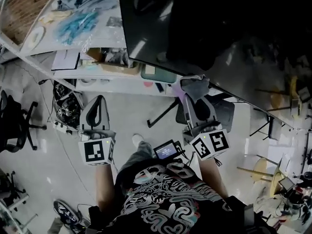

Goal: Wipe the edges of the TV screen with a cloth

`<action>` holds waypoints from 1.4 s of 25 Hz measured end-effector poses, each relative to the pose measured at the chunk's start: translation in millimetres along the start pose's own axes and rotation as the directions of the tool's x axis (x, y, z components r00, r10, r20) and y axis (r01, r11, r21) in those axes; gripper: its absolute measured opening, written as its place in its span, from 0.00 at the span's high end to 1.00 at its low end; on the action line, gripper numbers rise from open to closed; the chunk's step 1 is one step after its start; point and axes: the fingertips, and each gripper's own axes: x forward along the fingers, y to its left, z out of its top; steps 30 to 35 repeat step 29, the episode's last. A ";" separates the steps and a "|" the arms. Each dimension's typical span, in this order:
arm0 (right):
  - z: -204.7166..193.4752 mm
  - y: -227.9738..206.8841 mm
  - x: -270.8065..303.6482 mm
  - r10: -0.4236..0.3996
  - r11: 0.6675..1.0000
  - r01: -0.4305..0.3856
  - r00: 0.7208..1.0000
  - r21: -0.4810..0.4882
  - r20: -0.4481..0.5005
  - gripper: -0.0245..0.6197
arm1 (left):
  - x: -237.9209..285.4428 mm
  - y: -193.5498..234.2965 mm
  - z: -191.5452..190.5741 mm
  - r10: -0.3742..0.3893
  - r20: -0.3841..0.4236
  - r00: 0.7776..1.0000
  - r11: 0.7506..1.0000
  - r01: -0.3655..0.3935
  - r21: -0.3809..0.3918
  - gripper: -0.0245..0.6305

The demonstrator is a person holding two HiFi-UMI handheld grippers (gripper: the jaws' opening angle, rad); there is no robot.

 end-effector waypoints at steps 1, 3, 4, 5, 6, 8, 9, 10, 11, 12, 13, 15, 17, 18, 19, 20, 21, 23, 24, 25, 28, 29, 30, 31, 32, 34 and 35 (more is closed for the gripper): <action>-1.0 -8.9 -13.6 -0.025 1.000 0.025 1.000 0.005 0.001 0.80 | 1.3 -13.0 0.5 -0.024 -0.011 1.000 1.000 0.025 0.016 0.94; -8.9 -21.7 -41.4 -0.070 0.997 0.070 0.998 0.023 -0.010 0.81 | -0.7 -37.0 0.1 -0.062 -0.047 0.997 0.998 0.063 0.031 0.94; -13.8 -25.2 -54.1 -0.087 0.996 0.088 0.996 0.031 -0.017 0.81 | -2.9 -47.0 1.1 -0.076 -0.053 0.996 0.996 0.078 0.036 0.94; -18.0 -27.1 -65.3 -0.101 0.994 0.101 0.995 0.035 -0.022 0.81 | -4.9 -55.3 4.3 -0.088 -0.040 0.995 0.995 0.089 0.042 0.94; -20.8 -27.5 -75.2 -0.109 0.993 0.110 0.994 0.036 -0.024 0.81 | -7.4 -62.6 8.8 -0.098 -0.018 0.995 0.994 0.099 0.048 0.94; -22.2 -24.5 -94.9 -0.113 0.993 0.114 0.993 0.035 -0.019 0.81 | -18.0 -76.8 15.4 -0.113 0.004 0.994 0.992 0.112 0.055 0.94; -21.7 -21.7 -104.9 -0.111 0.993 0.111 0.994 0.031 -0.014 0.81 | -26.1 -83.8 16.3 -0.119 -0.002 0.993 0.991 0.119 0.054 0.94; -20.7 -18.4 -114.1 -0.106 0.994 0.107 0.994 0.026 -0.008 0.81 | -34.5 -90.3 16.3 -0.124 -0.017 0.992 0.991 0.125 0.054 0.94; -19.2 -15.0 -122.1 -0.101 0.995 0.101 0.995 0.022 0.000 0.81 | -42.2 -96.0 16.8 -0.129 -0.030 0.991 0.990 0.131 0.058 0.94; -17.3 -11.5 -129.4 -0.096 0.995 0.096 0.995 0.020 0.008 0.81 | -49.0 -101.1 19.2 -0.134 -0.028 0.991 0.989 0.136 0.064 0.94; -15.7 -7.6 -136.8 -0.091 0.996 0.091 0.996 0.017 0.014 0.81 | -55.8 -106.0 23.3 -0.139 -0.012 0.990 0.988 0.140 0.072 0.94; -14.6 0.9 -154.3 -0.085 0.996 0.085 0.996 0.007 0.021 0.81 | -72.3 -115.7 28.7 -0.147 0.010 0.989 0.986 0.145 0.081 0.94; -16.2 9.7 -172.9 -0.083 0.997 0.083 0.996 -0.001 0.028 0.81 | -90.5 -124.4 30.5 -0.154 0.029 0.988 0.985 0.152 0.085 0.94; -17.3 13.8 -180.8 -0.081 0.997 0.081 0.996 -0.005 0.032 0.81 | -98.4 -127.8 31.6 -0.158 0.041 0.987 0.984 0.154 0.087 0.94; -18.3 16.8 -187.3 -0.079 0.997 0.079 0.996 -0.009 0.035 0.81 | -105.0 -131.0 32.2 -0.160 0.047 0.986 0.984 0.156 0.089 0.94; -18.9 18.3 -193.1 -0.078 0.997 0.079 0.996 -0.011 0.036 0.81 | -110.3 -134.4 32.3 -0.162 0.048 0.986 0.983 0.157 0.090 0.94; -18.9 18.7 -199.1 -0.079 0.997 0.080 0.996 -0.012 0.036 0.81 | -114.6 -138.6 32.5 -0.163 0.048 0.985 0.983 0.159 0.093 0.94; -18.6 17.2 -213.1 -0.081 0.997 0.082 0.996 -0.014 0.038 0.81 | -122.5 -149.8 34.8 -0.171 0.057 0.984 0.981 0.164 0.101 0.94; -18.5 15.3 -220.5 -0.083 0.996 0.083 0.996 -0.012 0.040 0.81 | -126.2 -156.2 35.6 -0.175 0.062 0.983 0.980 0.168 0.106 0.94; -18.8 12.4 -227.6 -0.086 0.996 0.086 0.995 -0.007 0.042 0.81 | -129.2 -162.6 35.8 -0.179 0.068 0.982 0.979 0.171 0.109 0.94; -22.9 0.7 -245.4 -0.089 0.996 0.088 0.995 0.015 0.044 0.81 | -135.0 -181.2 35.0 -0.188 0.080 0.979 0.977 0.178 0.115 0.94; -25.0 -3.3 -250.8 -0.088 0.996 0.087 0.995 0.022 0.044 0.81 | -136.6 -187.4 34.4 -0.191 0.083 0.978 0.976 0.180 0.118 0.94; -25.0 -3.3 -250.8 -0.088 0.996 0.087 0.995 0.022 0.044 0.81 | -136.6 -187.4 34.4 -0.191 0.083 0.978 0.976 0.180 0.118 0.94; -25.0 -3.3 -250.8 -0.088 0.996 0.087 0.995 0.022 0.044 0.81 | -136.6 -187.4 34.4 -0.191 0.083 0.978 0.976 0.180 0.118 0.94; -25.0 -3.3 -250.8 -0.088 0.996 0.087 0.995 0.022 0.044 0.81 | -136.6 -187.4 34.4 -0.191 0.083 0.978 0.976 0.180 0.118 0.94; -25.0 -3.3 -250.8 -0.088 0.996 0.087 0.995 0.022 0.044 0.81 | -136.6 -187.4 34.4 -0.191 0.083 0.978 0.976 0.180 0.118 0.94; -25.0 -3.3 -250.8 -0.088 0.996 0.087 0.995 0.022 0.044 0.81 | -136.6 -187.4 34.4 -0.191 0.083 0.978 0.976 0.180 0.118 0.94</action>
